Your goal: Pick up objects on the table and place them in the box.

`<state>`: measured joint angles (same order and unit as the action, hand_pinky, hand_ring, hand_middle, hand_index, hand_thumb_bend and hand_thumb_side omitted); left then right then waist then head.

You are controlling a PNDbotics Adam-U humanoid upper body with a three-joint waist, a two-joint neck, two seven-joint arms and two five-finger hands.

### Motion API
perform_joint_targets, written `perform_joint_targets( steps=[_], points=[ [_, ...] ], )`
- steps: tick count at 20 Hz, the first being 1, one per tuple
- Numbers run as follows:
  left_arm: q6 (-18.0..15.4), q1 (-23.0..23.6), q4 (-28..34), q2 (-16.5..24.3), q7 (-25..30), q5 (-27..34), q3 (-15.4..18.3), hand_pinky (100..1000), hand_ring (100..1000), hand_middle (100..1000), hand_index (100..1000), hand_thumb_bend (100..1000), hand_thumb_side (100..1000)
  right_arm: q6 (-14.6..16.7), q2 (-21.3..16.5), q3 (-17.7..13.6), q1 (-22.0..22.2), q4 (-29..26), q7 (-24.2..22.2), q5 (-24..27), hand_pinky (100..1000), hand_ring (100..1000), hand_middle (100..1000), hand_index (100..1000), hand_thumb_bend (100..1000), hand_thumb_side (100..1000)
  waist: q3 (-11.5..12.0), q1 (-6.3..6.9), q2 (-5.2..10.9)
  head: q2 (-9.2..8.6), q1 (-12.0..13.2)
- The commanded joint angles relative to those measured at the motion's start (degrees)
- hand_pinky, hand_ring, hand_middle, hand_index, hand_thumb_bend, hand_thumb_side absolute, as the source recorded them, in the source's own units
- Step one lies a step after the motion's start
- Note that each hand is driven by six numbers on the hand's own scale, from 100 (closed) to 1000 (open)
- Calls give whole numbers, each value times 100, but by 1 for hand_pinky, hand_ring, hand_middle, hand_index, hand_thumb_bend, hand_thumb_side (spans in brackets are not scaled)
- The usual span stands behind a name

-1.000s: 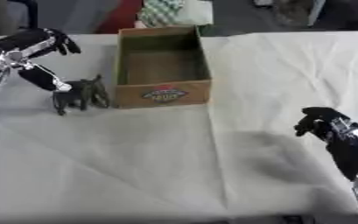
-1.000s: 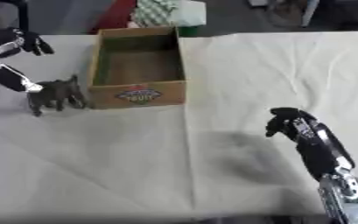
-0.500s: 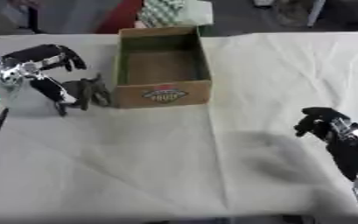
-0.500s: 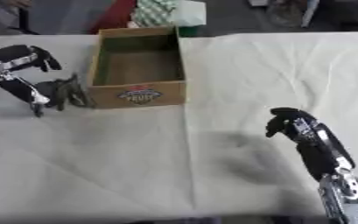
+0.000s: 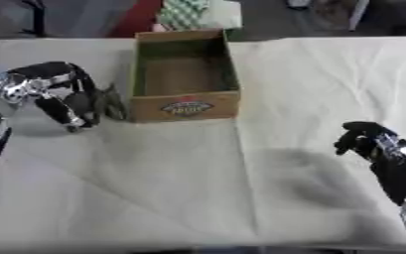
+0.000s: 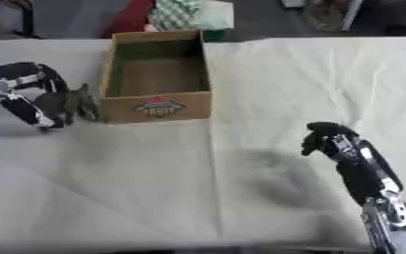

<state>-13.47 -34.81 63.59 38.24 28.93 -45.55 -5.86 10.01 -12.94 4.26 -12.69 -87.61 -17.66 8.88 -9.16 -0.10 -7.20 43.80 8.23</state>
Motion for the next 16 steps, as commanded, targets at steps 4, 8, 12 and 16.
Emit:
perform_joint_targets(
  steps=[4, 8, 12, 16],
  points=[
    [-18, -67, -44, 63, -84, -82, 42, 645, 517, 488, 595, 435, 100, 3, -116, -19, -57, -63, -7, -34, 745, 523, 546, 743, 100, 794, 6, 2, 68, 1, 2],
    [-51, -44, 61, 55, -91, 76, 113, 620, 457, 401, 503, 271, 100, 8, -120, -24, -55, -63, -4, -34, 745, 523, 546, 743, 100, 793, 12, -7, 67, 1, -1],
    [-118, -55, 386, 127, 55, 425, 218, 612, 439, 377, 480, 216, 100, 9, -120, -28, -50, -62, -3, -31, 745, 523, 546, 743, 100, 793, 21, -9, 72, 1, -11],
    [-120, -178, 772, 260, 221, 779, 323, 613, 438, 374, 478, 205, 100, 10, -125, -28, -42, -61, -6, -30, 745, 523, 546, 743, 100, 793, 32, -11, 83, 6, -18]
  ],
)
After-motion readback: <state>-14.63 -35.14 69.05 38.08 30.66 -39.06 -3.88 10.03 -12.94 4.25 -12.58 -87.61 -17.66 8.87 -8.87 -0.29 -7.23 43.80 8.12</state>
